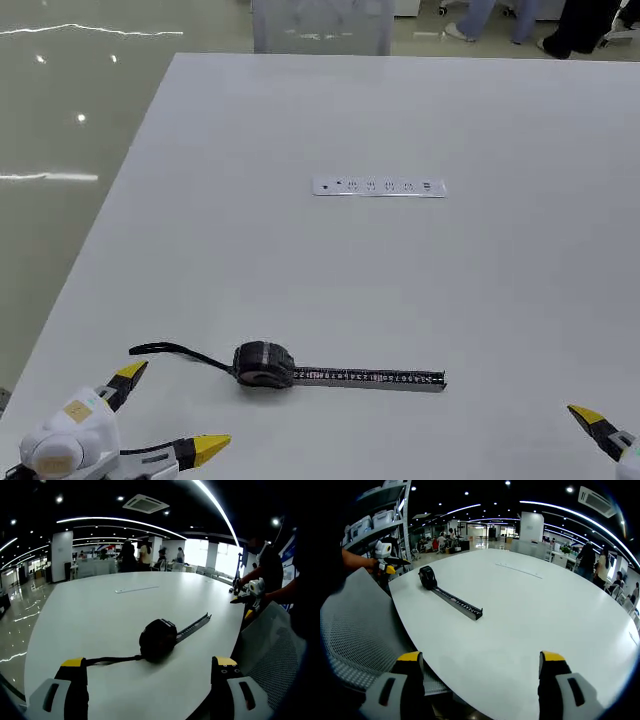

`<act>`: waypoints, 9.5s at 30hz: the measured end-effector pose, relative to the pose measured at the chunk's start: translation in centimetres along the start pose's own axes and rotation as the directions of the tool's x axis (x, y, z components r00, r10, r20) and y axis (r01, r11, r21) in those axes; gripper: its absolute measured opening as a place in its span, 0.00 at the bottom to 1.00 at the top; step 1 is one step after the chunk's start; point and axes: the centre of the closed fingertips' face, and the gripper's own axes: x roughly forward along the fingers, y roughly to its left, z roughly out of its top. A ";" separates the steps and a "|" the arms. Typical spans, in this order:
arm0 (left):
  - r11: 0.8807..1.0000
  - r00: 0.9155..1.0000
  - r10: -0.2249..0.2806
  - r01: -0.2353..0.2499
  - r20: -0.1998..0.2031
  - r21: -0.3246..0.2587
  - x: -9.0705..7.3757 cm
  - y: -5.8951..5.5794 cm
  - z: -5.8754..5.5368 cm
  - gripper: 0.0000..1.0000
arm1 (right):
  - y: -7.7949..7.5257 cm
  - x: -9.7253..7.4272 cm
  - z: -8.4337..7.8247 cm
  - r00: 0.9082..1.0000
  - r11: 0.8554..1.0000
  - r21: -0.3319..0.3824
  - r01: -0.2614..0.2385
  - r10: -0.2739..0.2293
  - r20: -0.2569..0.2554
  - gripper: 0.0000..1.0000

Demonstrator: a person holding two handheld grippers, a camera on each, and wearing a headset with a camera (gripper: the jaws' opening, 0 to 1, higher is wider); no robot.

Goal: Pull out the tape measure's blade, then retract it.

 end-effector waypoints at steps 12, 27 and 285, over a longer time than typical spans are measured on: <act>1.000 1.000 0.007 -0.007 0.006 0.011 0.0 0.4 0.1 1.00 | 0.3 -0.1 0.2 1.000 1.000 -0.014 -0.015 0.015 -0.015 1.00; 1.000 1.000 0.018 -0.018 0.003 0.022 0.0 0.9 -0.4 1.00 | 0.3 -0.2 0.4 0.999 1.000 -0.010 -0.025 0.025 -0.021 1.00; 0.945 0.978 0.193 -0.208 -0.081 -0.254 13.5 -0.8 -0.6 0.63 | 2.2 15.0 3.8 0.777 0.800 -0.296 -0.522 0.304 -0.551 0.14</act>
